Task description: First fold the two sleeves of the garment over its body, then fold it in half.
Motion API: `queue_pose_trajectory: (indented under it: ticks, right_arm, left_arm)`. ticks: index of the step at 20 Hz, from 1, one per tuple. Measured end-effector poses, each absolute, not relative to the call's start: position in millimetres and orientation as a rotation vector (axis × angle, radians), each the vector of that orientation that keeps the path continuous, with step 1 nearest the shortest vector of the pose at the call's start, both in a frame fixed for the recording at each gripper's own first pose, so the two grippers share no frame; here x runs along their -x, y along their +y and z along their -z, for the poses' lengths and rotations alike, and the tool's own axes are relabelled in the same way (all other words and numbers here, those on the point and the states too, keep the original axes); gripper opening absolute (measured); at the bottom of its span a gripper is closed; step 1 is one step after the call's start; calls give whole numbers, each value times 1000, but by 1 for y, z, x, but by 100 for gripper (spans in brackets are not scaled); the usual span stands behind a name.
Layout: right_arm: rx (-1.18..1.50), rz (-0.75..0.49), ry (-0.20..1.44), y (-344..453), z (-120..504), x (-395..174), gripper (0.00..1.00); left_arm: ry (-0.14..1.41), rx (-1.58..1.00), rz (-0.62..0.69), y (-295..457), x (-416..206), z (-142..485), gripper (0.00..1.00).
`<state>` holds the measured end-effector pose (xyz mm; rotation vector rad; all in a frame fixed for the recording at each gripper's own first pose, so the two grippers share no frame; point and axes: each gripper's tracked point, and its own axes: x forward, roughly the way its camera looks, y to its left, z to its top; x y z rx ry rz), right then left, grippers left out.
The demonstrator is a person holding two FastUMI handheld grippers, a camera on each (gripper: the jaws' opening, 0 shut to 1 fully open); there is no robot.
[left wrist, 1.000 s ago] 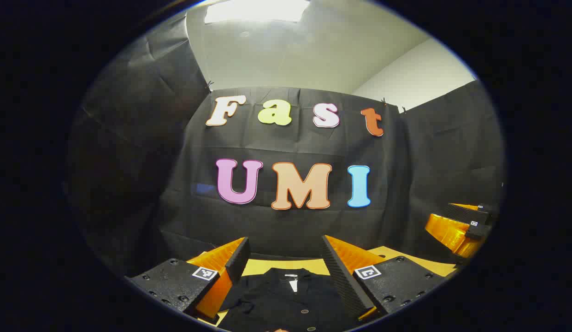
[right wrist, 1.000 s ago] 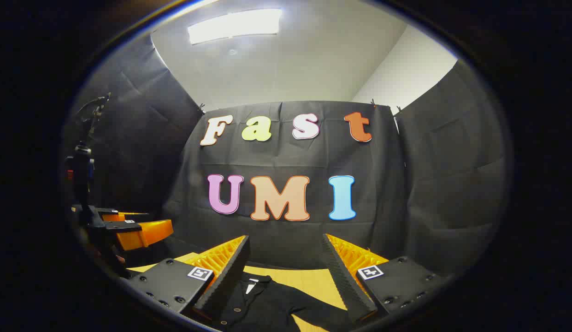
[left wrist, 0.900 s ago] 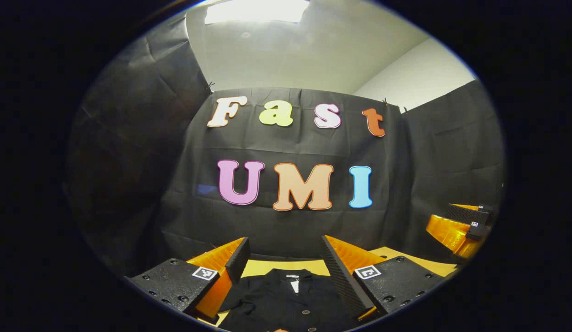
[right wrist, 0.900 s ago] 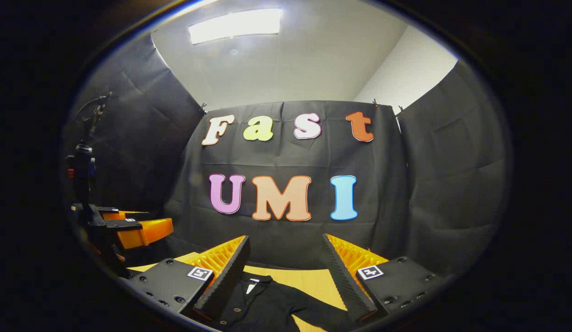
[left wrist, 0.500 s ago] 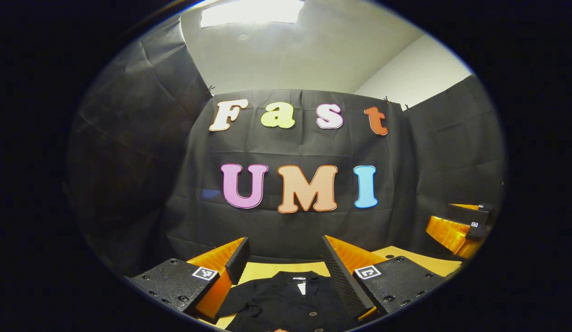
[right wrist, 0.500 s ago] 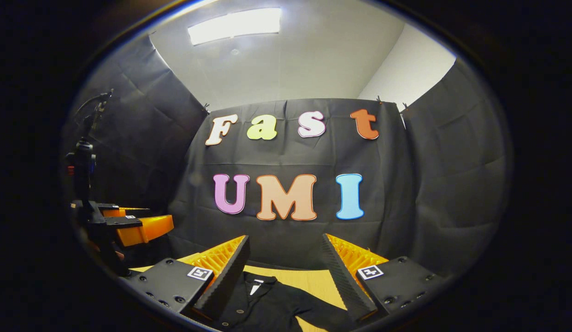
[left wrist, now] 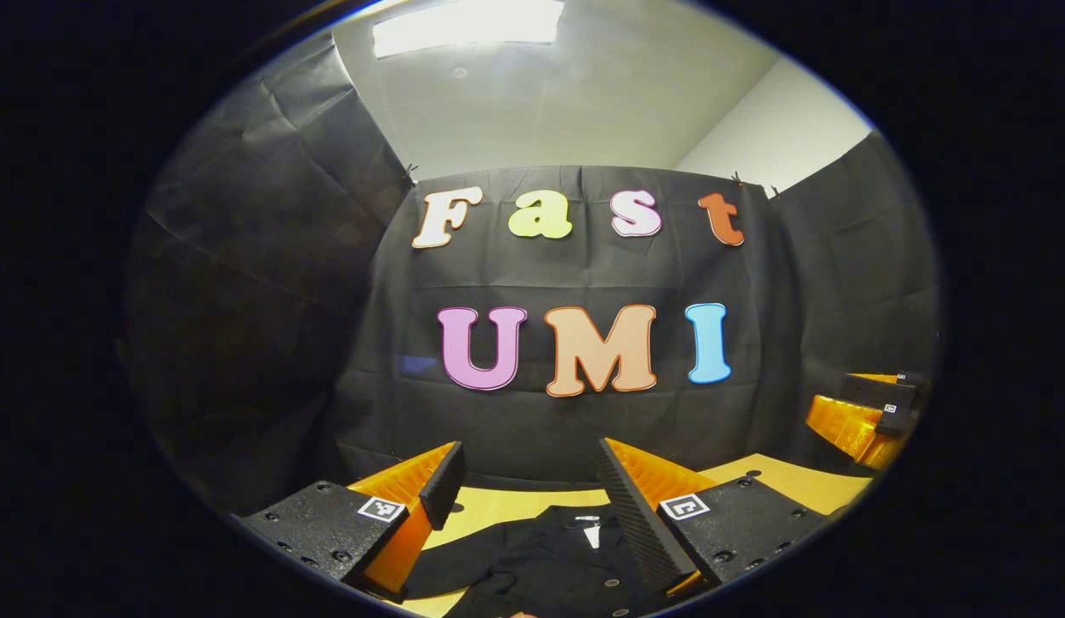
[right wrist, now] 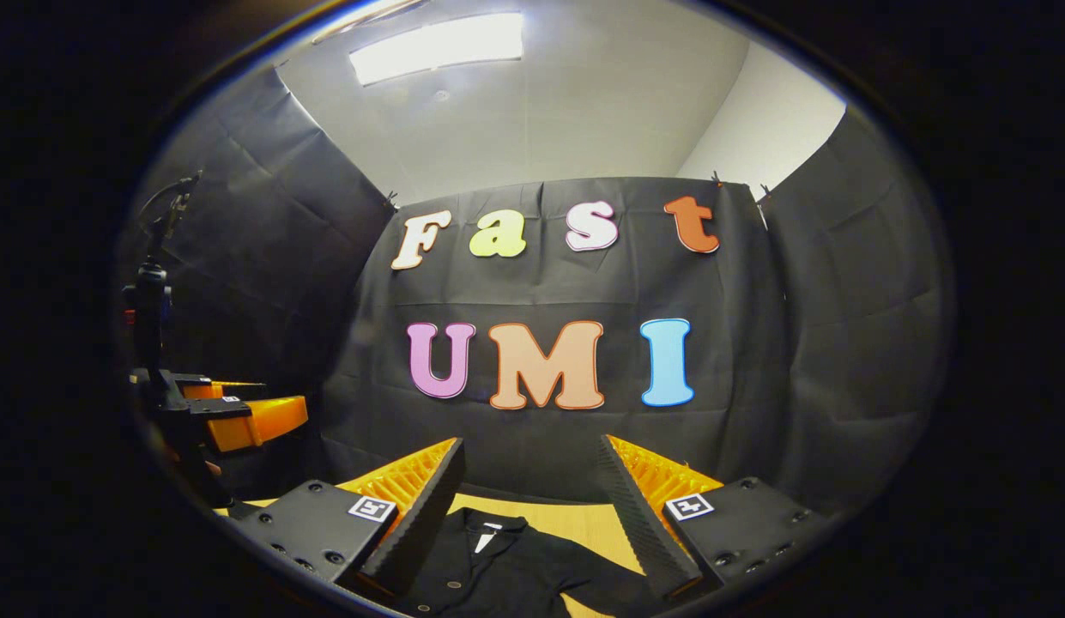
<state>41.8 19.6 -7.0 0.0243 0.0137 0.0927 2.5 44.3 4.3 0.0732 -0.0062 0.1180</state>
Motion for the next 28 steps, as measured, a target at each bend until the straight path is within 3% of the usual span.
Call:
queue_pose_trajectory:
  ticks: [28]
  right_arm:
    - [-50, -146, 61, 41, 26, -53, 99]
  left_arm:
    - [30, -66, -141, 70, -3, 13, 92]
